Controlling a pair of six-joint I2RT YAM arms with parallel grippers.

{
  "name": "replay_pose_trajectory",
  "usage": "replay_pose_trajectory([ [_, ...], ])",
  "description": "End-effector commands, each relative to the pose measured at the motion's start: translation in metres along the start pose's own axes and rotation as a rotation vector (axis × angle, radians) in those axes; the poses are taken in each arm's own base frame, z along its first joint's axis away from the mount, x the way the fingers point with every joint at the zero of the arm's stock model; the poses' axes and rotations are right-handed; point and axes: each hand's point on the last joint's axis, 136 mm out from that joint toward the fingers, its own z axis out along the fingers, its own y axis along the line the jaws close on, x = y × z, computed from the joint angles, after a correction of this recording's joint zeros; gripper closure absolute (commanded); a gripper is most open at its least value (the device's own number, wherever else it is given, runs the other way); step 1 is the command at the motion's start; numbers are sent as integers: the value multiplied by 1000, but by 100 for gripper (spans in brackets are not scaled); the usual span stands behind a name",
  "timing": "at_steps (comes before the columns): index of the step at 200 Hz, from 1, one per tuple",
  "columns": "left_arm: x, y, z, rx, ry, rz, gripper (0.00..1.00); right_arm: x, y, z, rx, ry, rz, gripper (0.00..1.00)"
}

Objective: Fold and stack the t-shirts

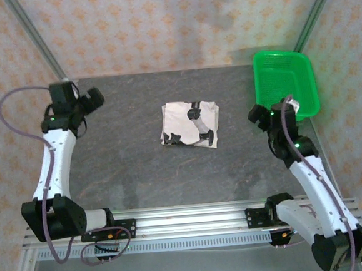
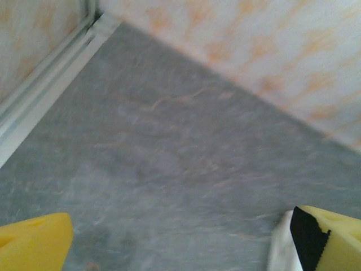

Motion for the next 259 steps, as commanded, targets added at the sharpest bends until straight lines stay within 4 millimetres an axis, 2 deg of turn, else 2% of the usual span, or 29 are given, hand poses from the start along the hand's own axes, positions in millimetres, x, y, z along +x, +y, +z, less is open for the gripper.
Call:
replay_pose_trajectory([
  [1, 7, 17, 18, -34, -114, -1, 0, 2, -35, 19, 160, -112, -44, 1],
  [23, 31, 34, 24, -64, -240, 8, 0, 13, -55, 40, 209, -219, -66, 1],
  [35, 35, 43, 17, -107, -343, 64, 0, 15, -60, 46, 202, -282, -81, 1],
  [49, 43, 52, 7, -142, -440, 118, 0, 7, -59, 47, 202, -330, -88, 1],
  [69, 67, 64, 11, -164, -411, 169, 0, 3, -51, 56, 185, -363, -175, 1],
  [86, 84, 68, 20, -147, -399, 147, 0, 13, -56, 67, 191, -382, -207, 1],
  [107, 96, 68, 32, -139, -407, 148, 0, 27, -60, 73, 153, -412, -187, 1],
  [137, 103, 63, 58, -130, -386, 175, 0, 18, -50, 79, 122, -468, -203, 1],
  [150, 99, 57, 66, -122, -391, 201, 0, 17, -46, 90, 137, -466, -252, 1],
  [166, 106, 47, 80, -117, -331, 263, 0, 18, -38, 106, 125, -439, -311, 1],
  [178, 112, 29, 86, -59, -326, 334, 0, 19, -42, 122, 127, -444, -290, 0],
  [187, 117, 25, 95, -50, -331, 358, 0, 30, -43, 139, 121, -369, -314, 1],
  [196, 124, 20, 96, -28, -316, 389, 0, 26, -44, 149, 150, -355, -305, 0],
  [212, 125, 20, 96, -29, -312, 388, 0, 25, -54, 148, 137, -323, -265, 1],
  [259, 125, 20, 97, -31, -310, 390, 0, 24, -53, 146, 130, -349, -265, 1],
])
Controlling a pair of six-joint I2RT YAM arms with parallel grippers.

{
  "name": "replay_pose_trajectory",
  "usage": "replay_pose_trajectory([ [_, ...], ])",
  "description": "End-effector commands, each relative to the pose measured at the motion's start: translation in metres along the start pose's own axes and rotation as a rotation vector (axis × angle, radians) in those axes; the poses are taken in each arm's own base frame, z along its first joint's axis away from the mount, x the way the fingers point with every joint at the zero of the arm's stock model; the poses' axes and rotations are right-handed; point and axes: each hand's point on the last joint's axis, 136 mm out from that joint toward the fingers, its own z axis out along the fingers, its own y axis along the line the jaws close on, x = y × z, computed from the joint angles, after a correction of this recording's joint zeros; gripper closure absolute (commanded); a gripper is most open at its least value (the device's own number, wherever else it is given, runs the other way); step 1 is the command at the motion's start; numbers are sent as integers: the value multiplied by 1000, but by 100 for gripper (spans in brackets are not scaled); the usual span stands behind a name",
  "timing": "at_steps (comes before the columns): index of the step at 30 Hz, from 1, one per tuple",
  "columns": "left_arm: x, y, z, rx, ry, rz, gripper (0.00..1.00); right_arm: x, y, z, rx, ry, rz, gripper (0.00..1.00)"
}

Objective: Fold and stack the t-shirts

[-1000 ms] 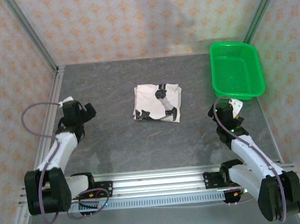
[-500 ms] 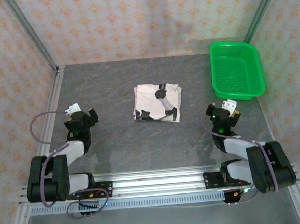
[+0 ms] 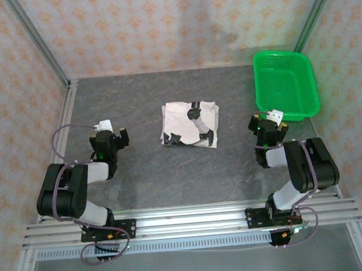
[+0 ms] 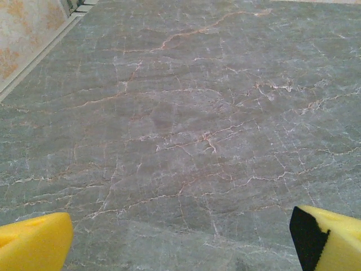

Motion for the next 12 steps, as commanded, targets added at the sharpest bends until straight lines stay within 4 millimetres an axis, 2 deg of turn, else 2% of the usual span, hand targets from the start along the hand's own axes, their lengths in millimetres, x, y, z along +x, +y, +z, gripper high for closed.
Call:
replay_pose_trajectory([
  [1, -19, -1, 1, -1, -60, 11, 0, -13, 4, 0, -21, -43, 34, 1],
  [12, -18, -1, 1, -2, -61, 11, 0, -13, 4, -1, -22, -42, 35, 1],
])
